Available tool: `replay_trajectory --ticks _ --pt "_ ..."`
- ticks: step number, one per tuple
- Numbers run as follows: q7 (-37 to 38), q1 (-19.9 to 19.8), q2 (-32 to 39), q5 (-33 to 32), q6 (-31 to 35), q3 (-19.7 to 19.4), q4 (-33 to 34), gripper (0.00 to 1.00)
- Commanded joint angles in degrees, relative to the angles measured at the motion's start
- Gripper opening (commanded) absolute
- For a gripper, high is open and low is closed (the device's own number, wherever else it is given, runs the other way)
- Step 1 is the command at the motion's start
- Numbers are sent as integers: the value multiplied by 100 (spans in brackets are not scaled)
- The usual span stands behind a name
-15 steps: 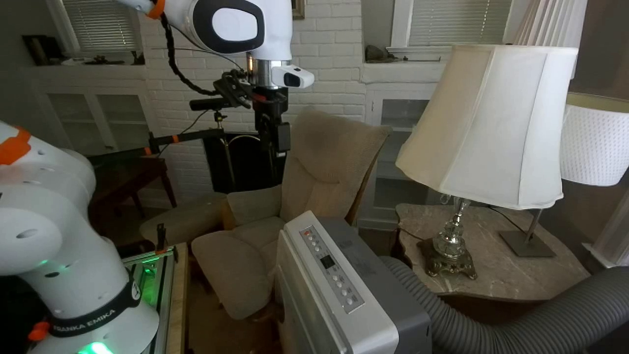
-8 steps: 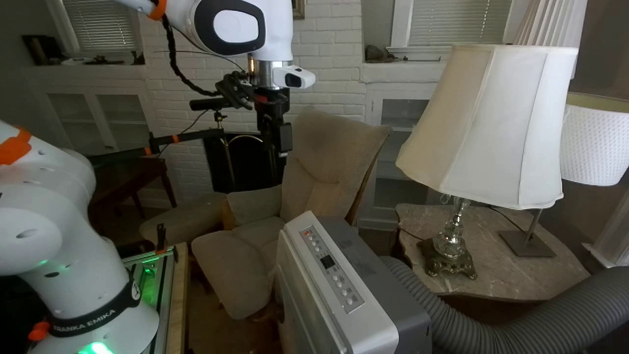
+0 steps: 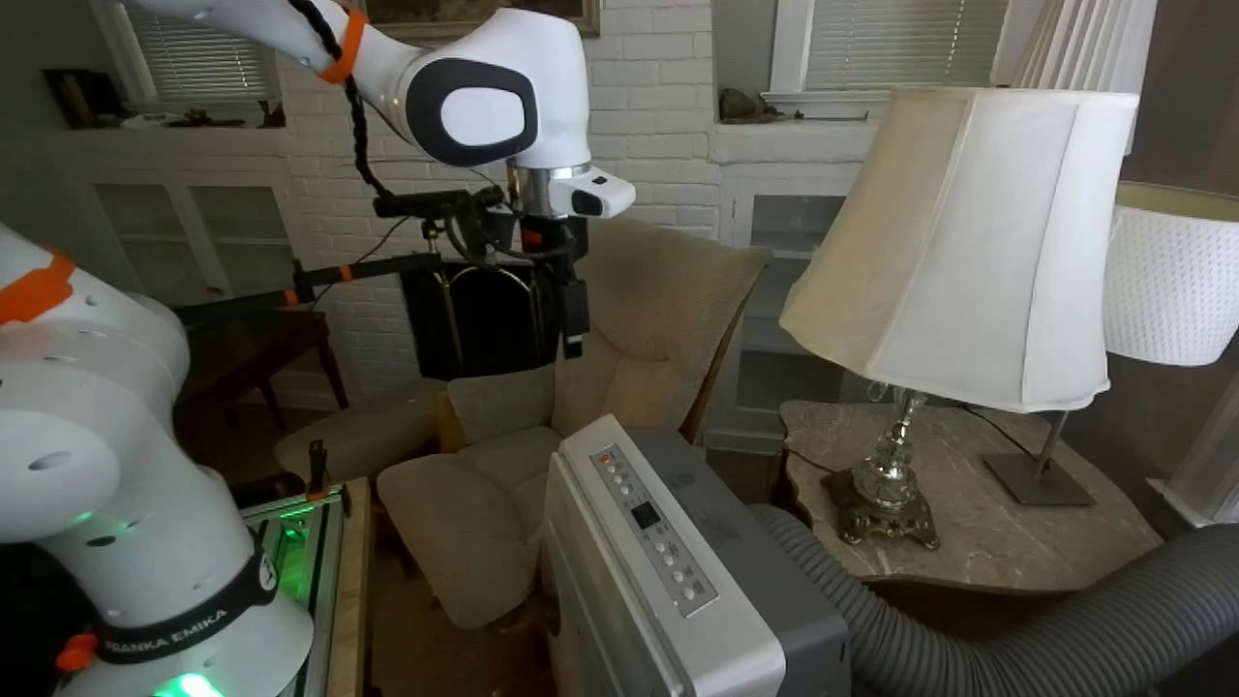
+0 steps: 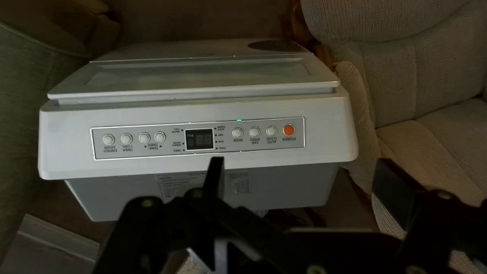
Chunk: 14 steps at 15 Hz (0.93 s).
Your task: Press a button on the air conditioner.
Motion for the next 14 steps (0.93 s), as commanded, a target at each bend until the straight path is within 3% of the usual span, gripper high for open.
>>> replay_trajectory --ticks 1,3,12,13,14 --pt "236 -96 251 111 690 12 -356 100" --pt "259 -127 407 98 1182 6 -523 73" --pt "661 -469 1507 -708 3534 175 -864 3" --pt "704 -493 1626 -778 3677 170 -835 0" --pt "415 -337 1336 -505 3319 47 -854 14"
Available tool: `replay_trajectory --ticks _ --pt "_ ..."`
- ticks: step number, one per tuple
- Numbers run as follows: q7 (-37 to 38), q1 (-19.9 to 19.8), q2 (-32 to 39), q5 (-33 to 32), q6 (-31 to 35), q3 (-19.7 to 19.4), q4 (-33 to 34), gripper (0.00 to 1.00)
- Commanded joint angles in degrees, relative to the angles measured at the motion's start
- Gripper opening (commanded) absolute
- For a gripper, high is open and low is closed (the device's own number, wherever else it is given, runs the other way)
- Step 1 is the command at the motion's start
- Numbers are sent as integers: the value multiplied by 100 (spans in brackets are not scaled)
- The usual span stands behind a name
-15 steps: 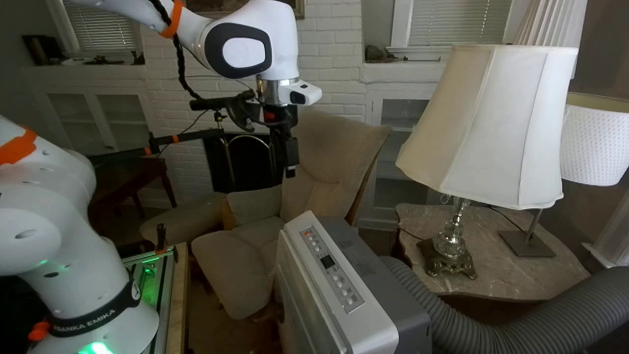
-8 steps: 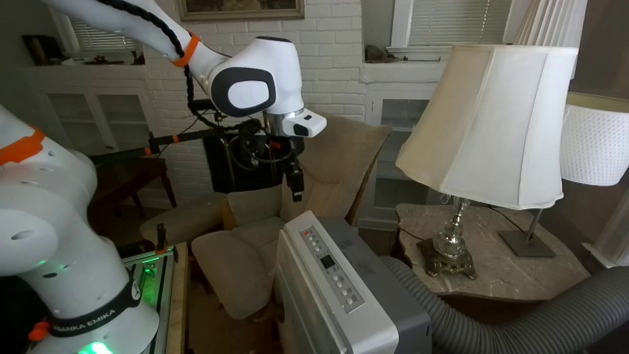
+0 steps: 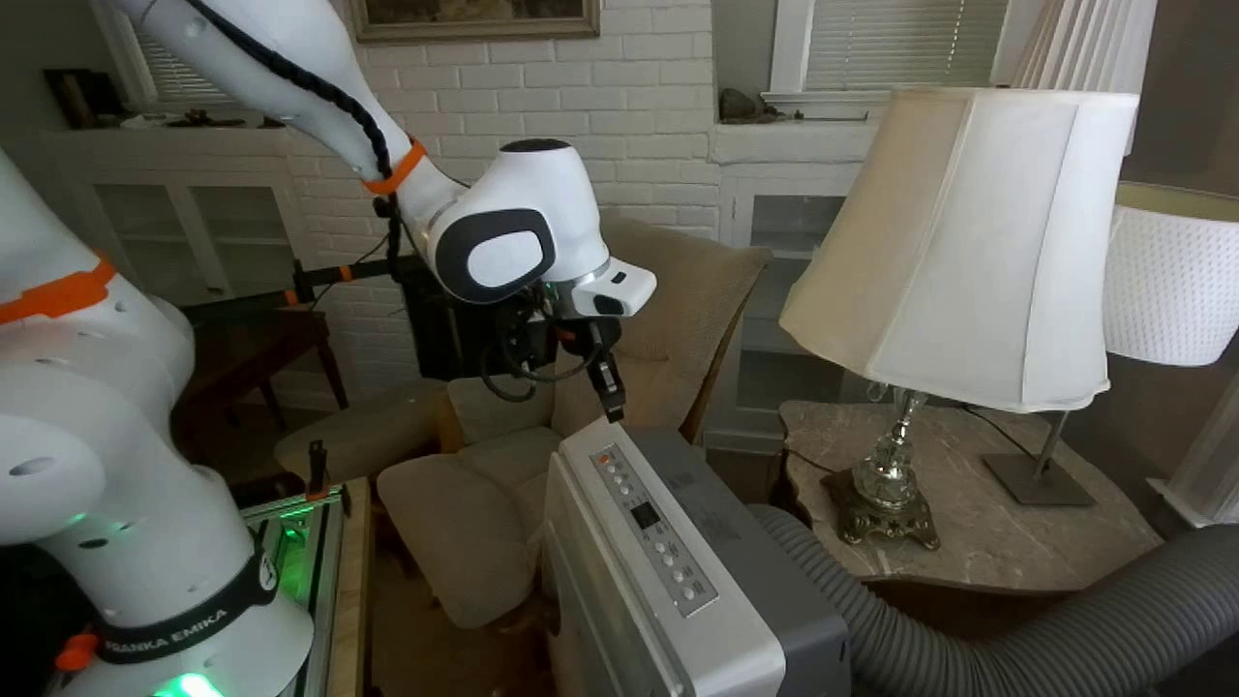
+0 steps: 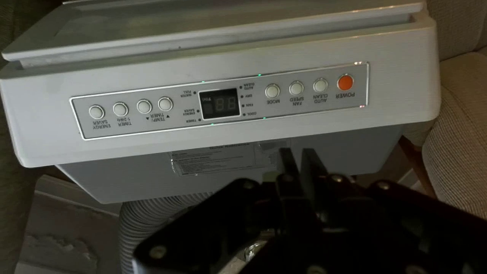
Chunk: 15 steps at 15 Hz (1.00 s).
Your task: Press a button on the air conditioner.
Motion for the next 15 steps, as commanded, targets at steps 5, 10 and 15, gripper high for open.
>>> replay_trajectory --ticks 5,10,15 --pt "48 -27 210 -60 205 -6 27 1" --pt "320 -202 332 -408 419 49 84 0" --pt "459 -361 510 -695 432 30 301 0"
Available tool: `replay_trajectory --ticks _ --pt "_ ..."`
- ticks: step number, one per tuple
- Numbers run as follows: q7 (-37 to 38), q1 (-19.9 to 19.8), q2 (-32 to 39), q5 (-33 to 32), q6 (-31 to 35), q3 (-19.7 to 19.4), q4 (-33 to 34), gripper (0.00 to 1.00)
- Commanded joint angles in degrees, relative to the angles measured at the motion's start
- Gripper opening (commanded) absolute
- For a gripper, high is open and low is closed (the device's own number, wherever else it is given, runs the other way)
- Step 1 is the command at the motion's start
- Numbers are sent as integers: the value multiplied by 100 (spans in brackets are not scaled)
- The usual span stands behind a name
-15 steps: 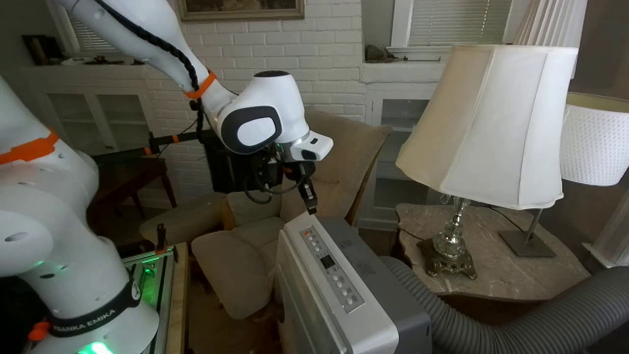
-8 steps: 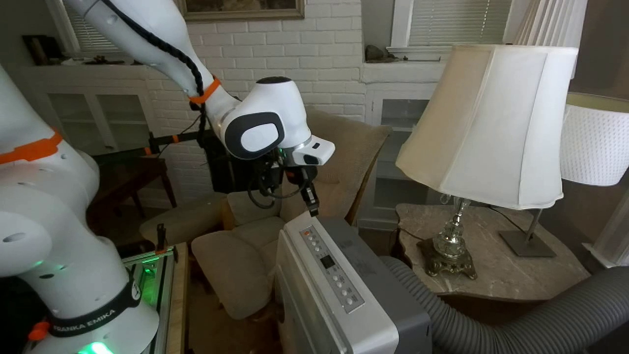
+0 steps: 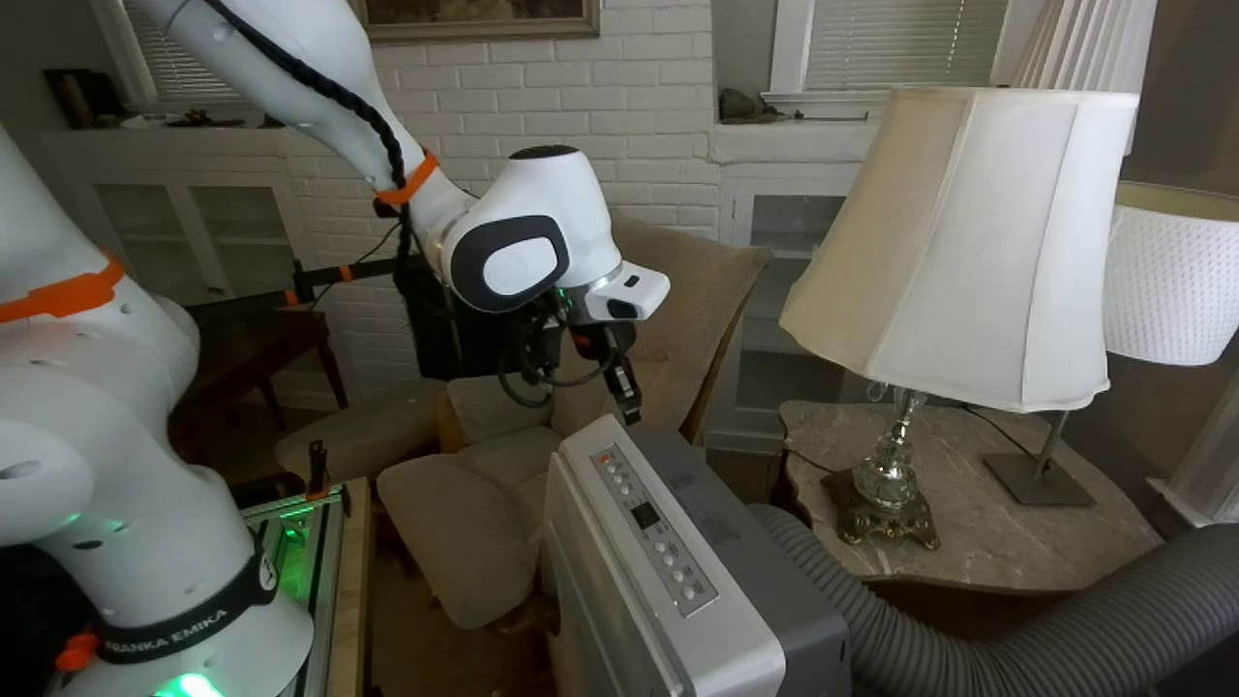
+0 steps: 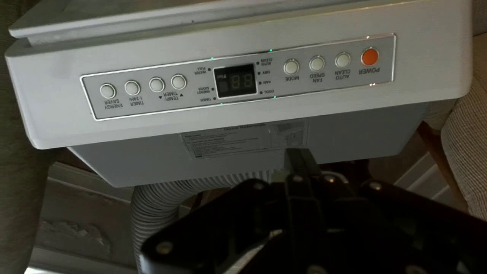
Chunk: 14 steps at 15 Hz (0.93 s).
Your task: Press a button on the air conditioner.
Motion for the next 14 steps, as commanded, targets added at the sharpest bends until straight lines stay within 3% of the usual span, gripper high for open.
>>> replay_trajectory --ticks 1,14 --pt "225 -126 360 -328 169 -5 215 0" --pt "599 -1 699 -1095 273 -64 -81 0"
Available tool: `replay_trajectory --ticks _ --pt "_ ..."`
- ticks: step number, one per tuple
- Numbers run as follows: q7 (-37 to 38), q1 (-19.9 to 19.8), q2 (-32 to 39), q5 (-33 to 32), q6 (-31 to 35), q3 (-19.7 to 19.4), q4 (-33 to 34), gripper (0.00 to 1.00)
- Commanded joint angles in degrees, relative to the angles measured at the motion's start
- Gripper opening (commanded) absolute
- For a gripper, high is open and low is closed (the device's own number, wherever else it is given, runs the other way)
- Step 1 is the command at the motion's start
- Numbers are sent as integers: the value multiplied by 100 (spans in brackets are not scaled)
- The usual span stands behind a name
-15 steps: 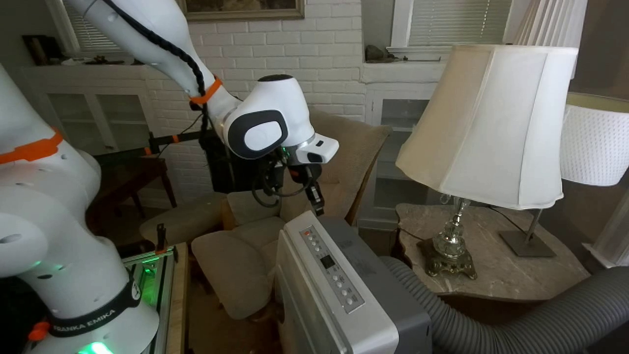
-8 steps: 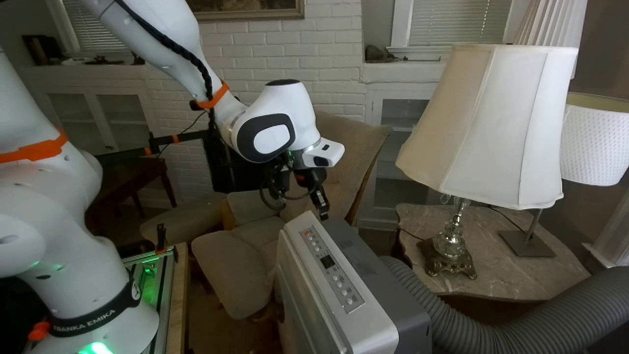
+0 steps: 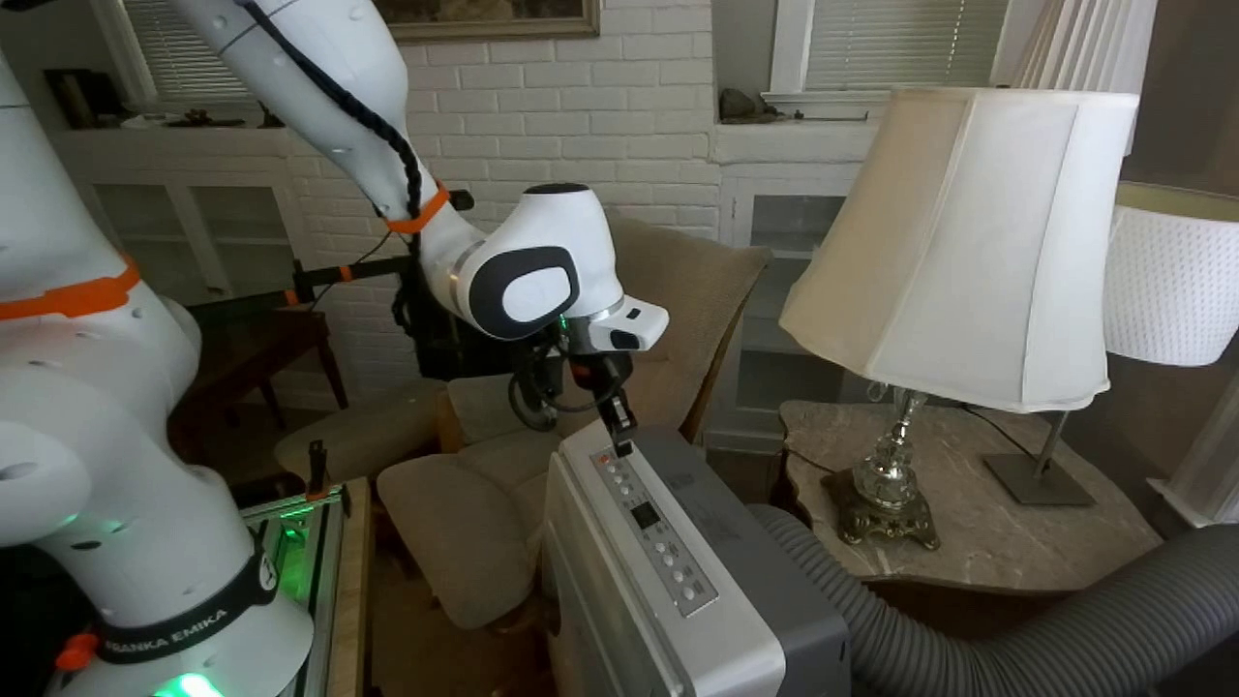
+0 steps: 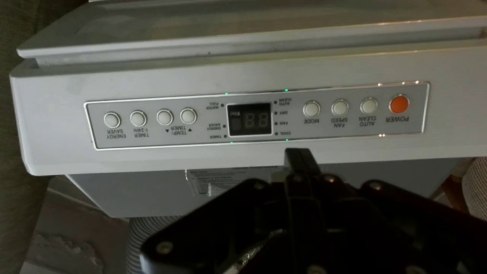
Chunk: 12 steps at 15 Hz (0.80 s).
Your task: Press a button on the air conditioner.
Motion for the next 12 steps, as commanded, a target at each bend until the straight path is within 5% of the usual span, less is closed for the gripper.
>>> replay_trajectory --ticks 1,12 --pt "319 75 174 -325 285 -62 -124 0" --pt "981 10 596 -1095 489 -59 -170 0"
